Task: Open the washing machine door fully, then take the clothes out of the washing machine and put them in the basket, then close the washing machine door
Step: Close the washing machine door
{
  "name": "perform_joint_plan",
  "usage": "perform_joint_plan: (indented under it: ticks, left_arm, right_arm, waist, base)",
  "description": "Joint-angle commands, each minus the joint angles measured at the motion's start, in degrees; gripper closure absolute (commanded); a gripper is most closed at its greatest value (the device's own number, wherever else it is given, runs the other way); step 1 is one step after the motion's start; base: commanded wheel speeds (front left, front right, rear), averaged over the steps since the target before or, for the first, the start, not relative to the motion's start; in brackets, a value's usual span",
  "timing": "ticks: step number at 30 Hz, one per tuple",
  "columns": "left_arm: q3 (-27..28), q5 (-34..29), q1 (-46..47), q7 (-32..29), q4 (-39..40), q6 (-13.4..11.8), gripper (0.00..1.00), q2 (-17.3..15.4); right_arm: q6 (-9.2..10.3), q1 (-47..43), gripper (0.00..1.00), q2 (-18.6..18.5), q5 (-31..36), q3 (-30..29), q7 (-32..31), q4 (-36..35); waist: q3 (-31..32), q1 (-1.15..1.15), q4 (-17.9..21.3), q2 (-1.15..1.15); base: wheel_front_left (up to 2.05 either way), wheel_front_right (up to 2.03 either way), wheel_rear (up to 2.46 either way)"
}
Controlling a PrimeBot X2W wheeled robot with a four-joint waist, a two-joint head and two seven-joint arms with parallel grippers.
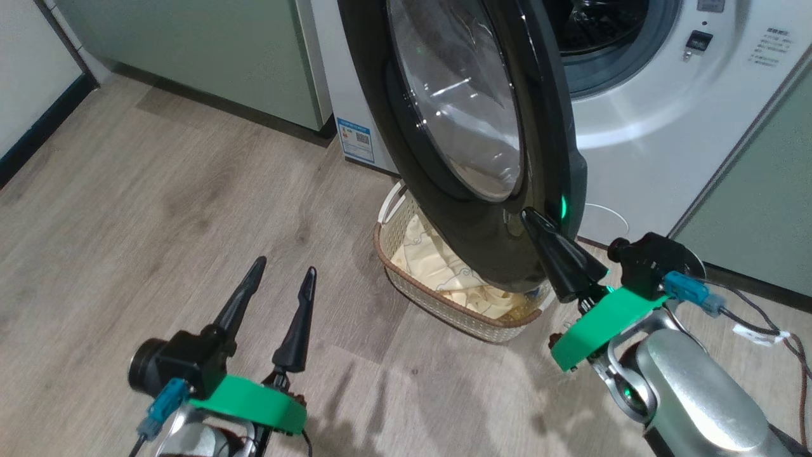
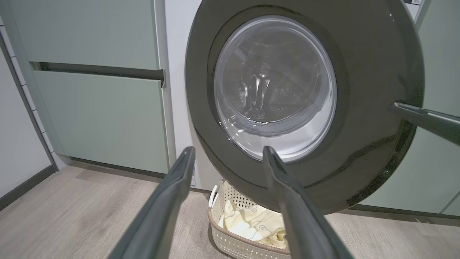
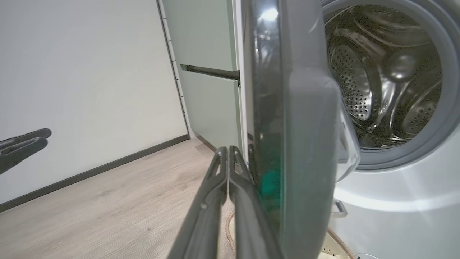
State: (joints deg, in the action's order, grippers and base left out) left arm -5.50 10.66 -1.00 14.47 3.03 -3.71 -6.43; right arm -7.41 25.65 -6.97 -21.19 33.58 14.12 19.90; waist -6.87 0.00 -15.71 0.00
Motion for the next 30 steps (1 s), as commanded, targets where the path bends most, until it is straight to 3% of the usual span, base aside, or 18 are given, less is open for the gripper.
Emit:
perform_joint_plan:
  ticks: [1, 17, 30]
  left_arm:
    - [2.5, -0.4, 1.3, 0.5, 2.3, -0.2, 0.00, -0.2]
    - [2.8, -0.8, 2.8, 0.5, 4.0, -0.4, 0.00, 0.9]
    - [2.4, -1.0, 6.5, 0.5, 5.7, 0.5, 0.00, 2.6]
  right_arm:
    - [-0.08, 2.4, 1.00, 0.5, -0.5, -0.1, 0.5, -1.4]
    - [-0.08, 7.0, 1.00, -2.6, 0.9, -5.1, 0.8, 1.8]
    - [-0.08, 18.5, 1.00, -5.9, 2.6, -11.9, 0.9, 7.1]
  waist:
    - [-0.1, 0.00, 0.0, 0.00]
    - [-4.0, 0.00, 1.5, 0.00]
    - [-10.7, 0.00, 0.2, 0.00]
  base:
    - [0.00, 0.00, 0.00]
    - [0.00, 0.00, 0.00]
    - [0.00, 0.00, 0.00]
